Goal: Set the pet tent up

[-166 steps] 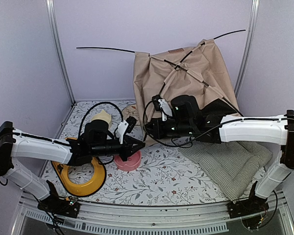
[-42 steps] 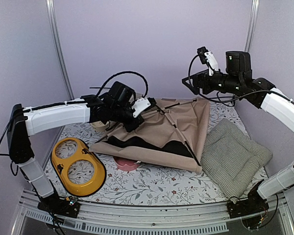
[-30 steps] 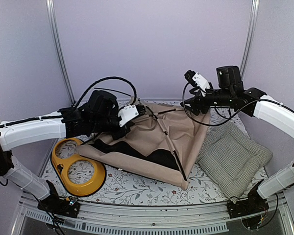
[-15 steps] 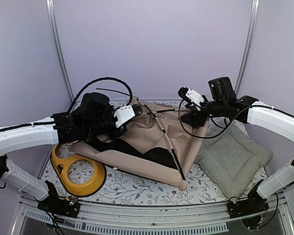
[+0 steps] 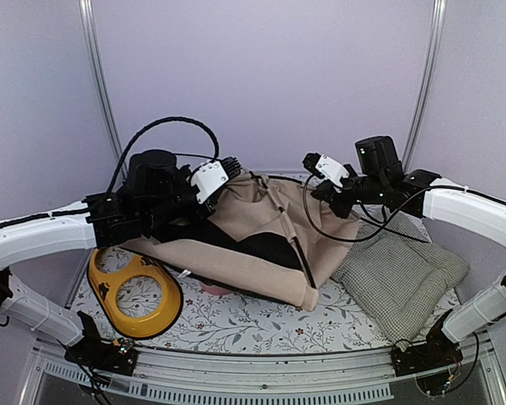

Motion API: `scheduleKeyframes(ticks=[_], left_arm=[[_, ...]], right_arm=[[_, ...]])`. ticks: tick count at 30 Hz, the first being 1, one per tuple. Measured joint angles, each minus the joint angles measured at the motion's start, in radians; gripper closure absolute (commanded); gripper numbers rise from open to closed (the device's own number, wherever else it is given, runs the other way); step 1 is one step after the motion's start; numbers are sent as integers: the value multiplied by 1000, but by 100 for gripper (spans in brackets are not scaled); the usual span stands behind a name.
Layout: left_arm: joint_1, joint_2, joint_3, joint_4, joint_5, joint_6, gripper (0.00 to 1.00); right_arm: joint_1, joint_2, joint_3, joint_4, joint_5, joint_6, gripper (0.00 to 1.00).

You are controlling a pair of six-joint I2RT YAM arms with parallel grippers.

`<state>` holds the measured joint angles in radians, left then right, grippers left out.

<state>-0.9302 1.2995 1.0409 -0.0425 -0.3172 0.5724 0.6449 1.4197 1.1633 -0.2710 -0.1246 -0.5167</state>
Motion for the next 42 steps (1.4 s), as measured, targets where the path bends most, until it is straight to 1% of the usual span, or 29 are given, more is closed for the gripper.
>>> scheduleKeyframes(ticks=[1,2,5,9,13,17,22,26,29,33,39,42], left_arm=[[0,0,9,28,-8,-2,58],[0,0,21,53,-12,-7,48],[-3,3,72,106,-14,-31,25],[-7,21,205,140,-8,-112,8],[-11,20,325,164,32,-196,6],[-17,0,402,179,109,-287,6],[-43,-61,418,193,225,-387,6],[-59,-115,415,208,294,-452,6],[-67,-164,378,225,333,-493,7],[-80,-224,289,241,343,-544,8],[-84,-287,48,296,325,-657,10],[-85,-277,-21,311,320,-711,10]], right_arm=[[9,0,-7,2,16,-5,100],[14,0,-11,4,30,-7,100],[40,0,-16,36,87,-5,100],[81,0,-13,93,196,12,100],[113,20,35,122,304,37,100],[122,74,120,161,426,61,100],[123,133,191,224,583,49,100],[120,177,266,264,678,25,100],[120,214,352,280,719,6,100],[120,266,483,285,749,-9,100],[120,346,682,273,771,-21,100],[120,364,733,268,785,-23,100]])
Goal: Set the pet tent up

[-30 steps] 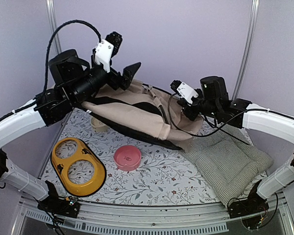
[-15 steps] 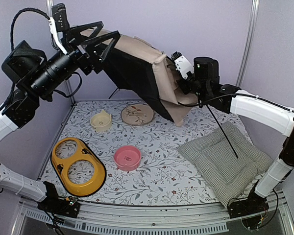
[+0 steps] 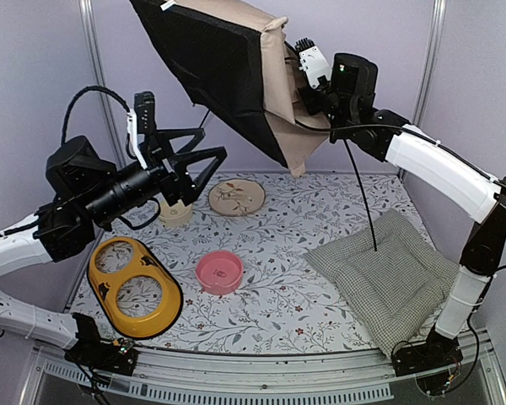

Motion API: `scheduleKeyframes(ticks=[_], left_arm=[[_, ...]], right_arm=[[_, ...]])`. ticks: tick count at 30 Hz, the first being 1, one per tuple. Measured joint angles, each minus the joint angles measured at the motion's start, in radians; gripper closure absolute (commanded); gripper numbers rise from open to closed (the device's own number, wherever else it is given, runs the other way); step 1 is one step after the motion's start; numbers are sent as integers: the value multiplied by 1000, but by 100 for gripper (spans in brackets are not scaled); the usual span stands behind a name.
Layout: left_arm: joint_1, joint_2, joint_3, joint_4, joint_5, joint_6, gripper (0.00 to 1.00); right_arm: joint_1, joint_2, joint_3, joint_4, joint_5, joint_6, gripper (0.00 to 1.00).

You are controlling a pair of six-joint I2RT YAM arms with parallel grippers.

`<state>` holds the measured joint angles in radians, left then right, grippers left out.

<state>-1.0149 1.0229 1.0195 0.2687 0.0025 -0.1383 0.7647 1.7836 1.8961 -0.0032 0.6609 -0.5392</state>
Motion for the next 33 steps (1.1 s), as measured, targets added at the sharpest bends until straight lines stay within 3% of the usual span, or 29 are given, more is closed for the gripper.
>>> scheduleKeyframes(ticks=[10,17,25,29,33], left_arm=[[-71,294,40,123,-108,-80,2],[-85,469,233,180,-279,-117,1],[-89,572,430,95,-460,-169,2],[-79,607,482,44,-489,-206,24],[-50,608,488,7,-479,-250,62]], right_arm=[[21,0,46,-122,43,97,100],[66,0,43,-208,58,213,100],[70,-7,40,-282,-25,351,100],[66,-30,24,-312,-95,408,100],[66,-78,-6,-337,-175,443,100]])
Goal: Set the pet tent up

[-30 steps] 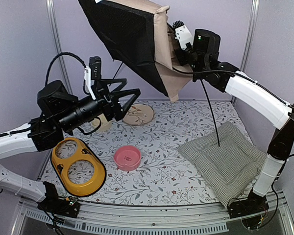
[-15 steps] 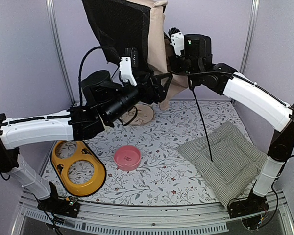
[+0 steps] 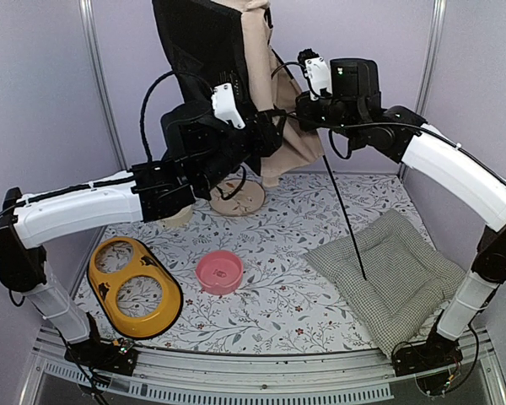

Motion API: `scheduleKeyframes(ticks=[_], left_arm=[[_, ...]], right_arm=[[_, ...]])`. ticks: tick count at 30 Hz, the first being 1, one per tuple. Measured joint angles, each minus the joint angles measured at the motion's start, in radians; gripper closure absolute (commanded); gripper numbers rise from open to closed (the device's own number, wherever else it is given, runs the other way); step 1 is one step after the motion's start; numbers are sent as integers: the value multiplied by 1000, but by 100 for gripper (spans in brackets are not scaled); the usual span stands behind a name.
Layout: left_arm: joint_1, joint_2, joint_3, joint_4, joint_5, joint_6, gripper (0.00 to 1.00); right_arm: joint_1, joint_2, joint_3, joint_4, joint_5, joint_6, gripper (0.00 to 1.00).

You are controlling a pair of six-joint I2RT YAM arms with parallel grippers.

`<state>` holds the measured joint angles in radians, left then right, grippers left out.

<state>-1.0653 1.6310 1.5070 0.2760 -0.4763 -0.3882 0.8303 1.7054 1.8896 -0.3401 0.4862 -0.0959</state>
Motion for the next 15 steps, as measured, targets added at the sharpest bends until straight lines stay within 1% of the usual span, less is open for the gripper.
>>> scheduleKeyframes(ticks=[3,4,7,10,12,15], left_arm=[[37,1,5,-13,33,-23,81],[47,1,6,-12,50,-32,85],[77,1,7,1,142,-47,93],[95,6,17,22,277,-53,98],[101,21,44,35,378,-60,100],[103,56,100,68,544,-81,100]], right_arm=[[-8,-29,-4,-21,-80,25,100],[-16,-38,-4,-29,-109,39,100],[-53,-62,-5,-57,-219,88,100],[-93,-95,-27,-58,-311,132,100],[-109,-135,-61,-48,-352,151,100],[-118,-218,-119,-18,-395,167,100]])
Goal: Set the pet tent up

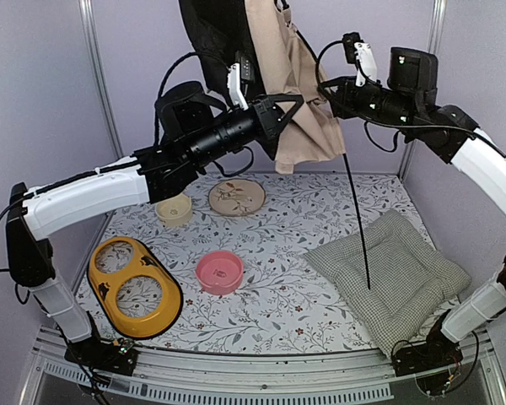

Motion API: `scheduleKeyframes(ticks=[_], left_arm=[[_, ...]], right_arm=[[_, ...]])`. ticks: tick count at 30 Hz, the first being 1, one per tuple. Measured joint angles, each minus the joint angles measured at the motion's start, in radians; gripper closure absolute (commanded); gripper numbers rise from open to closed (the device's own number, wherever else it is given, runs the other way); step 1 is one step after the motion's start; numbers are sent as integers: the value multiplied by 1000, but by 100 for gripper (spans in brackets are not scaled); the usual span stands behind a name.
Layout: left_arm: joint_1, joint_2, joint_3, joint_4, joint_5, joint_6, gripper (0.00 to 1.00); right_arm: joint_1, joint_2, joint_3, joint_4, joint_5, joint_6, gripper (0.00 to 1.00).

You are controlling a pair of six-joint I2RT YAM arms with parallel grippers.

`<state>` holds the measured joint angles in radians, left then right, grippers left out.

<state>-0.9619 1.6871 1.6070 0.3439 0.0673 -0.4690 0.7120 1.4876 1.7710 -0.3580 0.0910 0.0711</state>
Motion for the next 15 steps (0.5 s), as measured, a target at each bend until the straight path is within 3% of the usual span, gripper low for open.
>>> scheduleKeyframes(ticks=[8,15], left_arm=[[0,73,82,194,369,-156,100],[26,58,-17,387,515,-315,100]], right_arm=[[0,-193,-53,71,-60,24,100],[3,-246,-117,158,-116,46,100]])
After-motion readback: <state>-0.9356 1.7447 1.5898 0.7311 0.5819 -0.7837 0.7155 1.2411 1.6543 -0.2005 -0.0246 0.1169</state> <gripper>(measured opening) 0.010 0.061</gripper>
